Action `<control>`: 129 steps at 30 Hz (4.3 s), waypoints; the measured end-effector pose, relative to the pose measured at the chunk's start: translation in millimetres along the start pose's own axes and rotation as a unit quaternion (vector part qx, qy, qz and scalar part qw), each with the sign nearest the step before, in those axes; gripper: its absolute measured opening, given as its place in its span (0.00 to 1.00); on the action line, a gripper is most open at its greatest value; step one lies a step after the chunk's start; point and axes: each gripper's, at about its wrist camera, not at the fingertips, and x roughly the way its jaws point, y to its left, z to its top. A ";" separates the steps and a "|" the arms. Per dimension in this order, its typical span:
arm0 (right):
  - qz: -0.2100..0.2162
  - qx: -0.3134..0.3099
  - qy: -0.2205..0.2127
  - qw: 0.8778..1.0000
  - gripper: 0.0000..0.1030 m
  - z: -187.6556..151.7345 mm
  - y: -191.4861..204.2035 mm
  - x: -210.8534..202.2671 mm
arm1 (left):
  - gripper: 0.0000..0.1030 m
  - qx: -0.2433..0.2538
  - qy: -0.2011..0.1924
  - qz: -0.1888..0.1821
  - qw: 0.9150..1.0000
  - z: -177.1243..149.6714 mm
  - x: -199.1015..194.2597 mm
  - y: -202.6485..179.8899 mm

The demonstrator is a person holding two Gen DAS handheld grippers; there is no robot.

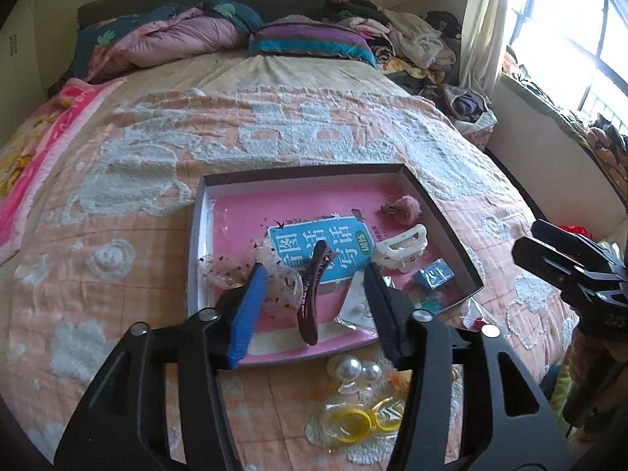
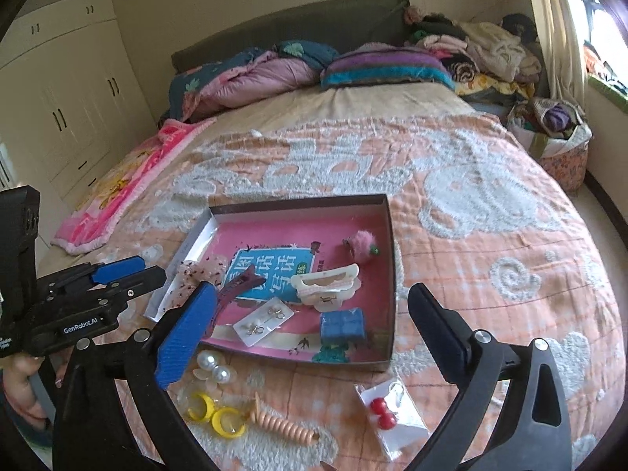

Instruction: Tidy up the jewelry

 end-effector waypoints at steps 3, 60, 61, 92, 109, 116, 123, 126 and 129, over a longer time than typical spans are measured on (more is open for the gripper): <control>0.002 -0.005 -0.020 1.000 0.95 1.3 1.6 -18.4 | 0.57 -0.001 -0.009 0.004 1.000 0.2 -12.2 -0.7; 0.013 -0.068 -0.093 0.993 0.96 -49.1 28.8 -159.3 | 0.91 0.024 -0.053 0.049 0.997 -73.1 -116.3 -22.3; 0.012 -0.069 -0.090 0.993 0.96 -51.8 28.5 -158.6 | 0.91 0.025 -0.050 0.049 0.997 -75.7 -114.6 -23.0; -0.032 -0.072 0.003 0.997 0.96 -120.0 -11.8 -113.5 | 0.91 0.066 0.047 0.045 0.996 -129.4 -44.5 -53.9; -0.073 -0.057 0.092 0.991 0.96 -119.1 -49.1 -23.9 | 0.91 0.064 0.088 0.047 0.993 -134.5 15.4 -59.6; -0.082 -0.068 0.136 0.985 0.94 -112.1 -58.3 36.2 | 0.91 0.034 0.109 0.043 0.993 -137.4 42.8 -51.2; -0.074 -0.056 0.139 0.986 0.61 -118.5 -57.0 64.3 | 0.91 0.026 0.107 0.040 0.993 -133.9 57.9 -52.8; -0.072 -0.044 0.127 0.988 0.46 -121.0 -58.4 52.9 | 0.91 0.031 0.102 0.048 0.993 -132.8 62.0 -55.1; -0.056 -0.009 0.114 0.992 0.45 -122.5 -64.7 33.9 | 0.76 0.039 0.096 0.056 0.993 -132.8 63.7 -55.8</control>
